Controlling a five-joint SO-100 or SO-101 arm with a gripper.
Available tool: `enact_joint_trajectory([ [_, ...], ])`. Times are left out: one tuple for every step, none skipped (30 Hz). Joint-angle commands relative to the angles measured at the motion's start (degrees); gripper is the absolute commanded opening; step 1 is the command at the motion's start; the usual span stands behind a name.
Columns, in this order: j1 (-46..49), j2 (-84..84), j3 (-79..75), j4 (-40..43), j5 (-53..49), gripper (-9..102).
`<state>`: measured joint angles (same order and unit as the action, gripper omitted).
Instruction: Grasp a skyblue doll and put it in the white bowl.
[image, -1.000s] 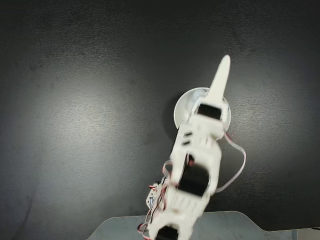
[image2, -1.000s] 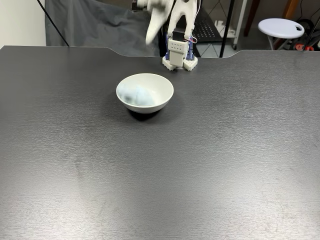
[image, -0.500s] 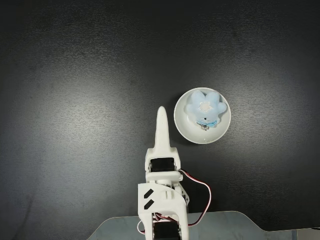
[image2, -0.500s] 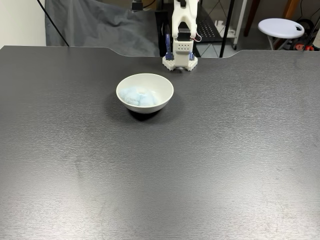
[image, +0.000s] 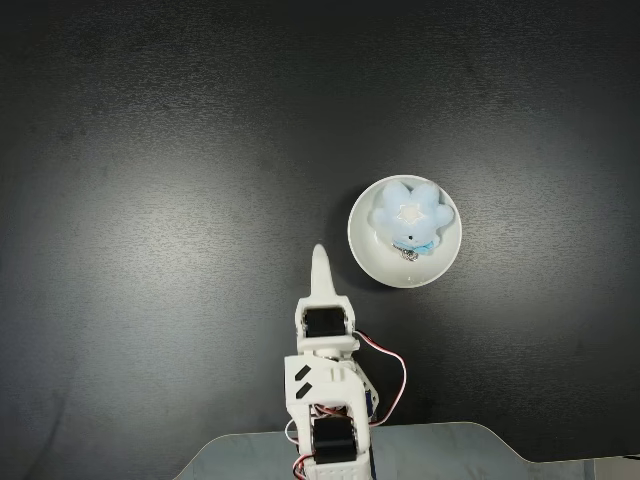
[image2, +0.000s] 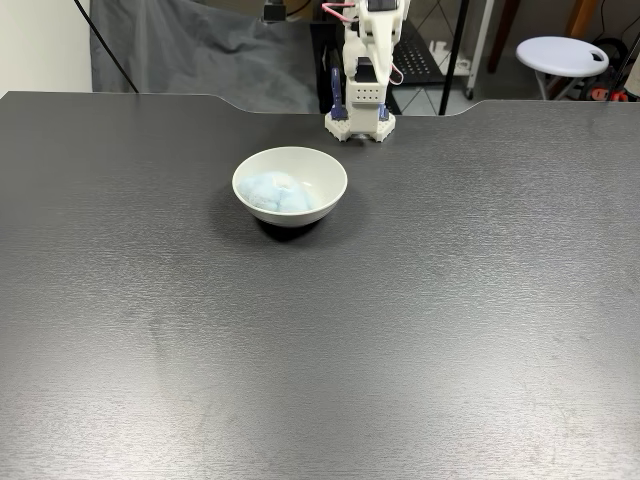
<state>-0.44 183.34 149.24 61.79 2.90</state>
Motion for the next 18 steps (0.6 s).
enact_joint_trajectory([
  [0.0,0.3,5.5,-1.2,-0.2,5],
  [0.0,1.0,7.5,-1.2,-0.2,5],
  [0.0,2.2,9.4,-0.6,-0.2,5],
  [0.0,3.8,11.3,-0.5,-0.2,5],
  [0.1,5.5,13.3,-0.5,-0.2,5],
  [0.1,7.4,15.1,-0.5,-0.2,5],
  [0.1,8.0,16.7,-0.4,-0.2,5],
  [0.1,8.2,18.1,-0.4,-0.2,5],
  [0.1,8.0,19.2,-0.4,-0.2,5],
  [0.1,8.0,20.0,-0.4,-0.2,5],
  [0.1,8.0,20.7,-0.4,-0.2,5],
  [0.1,8.0,20.8,-0.3,-0.1,5],
  [0.3,8.0,20.8,-0.3,-0.1,5],
  [0.8,8.0,20.8,-0.3,-0.1,5],
  [1.5,8.0,20.8,0.0,-0.1,5],
  [2.2,8.0,20.6,0.9,-0.1,5],
  [2.9,8.0,20.2,2.4,-0.1,5],
  [3.7,8.0,20.0,4.3,-0.1,5],
])
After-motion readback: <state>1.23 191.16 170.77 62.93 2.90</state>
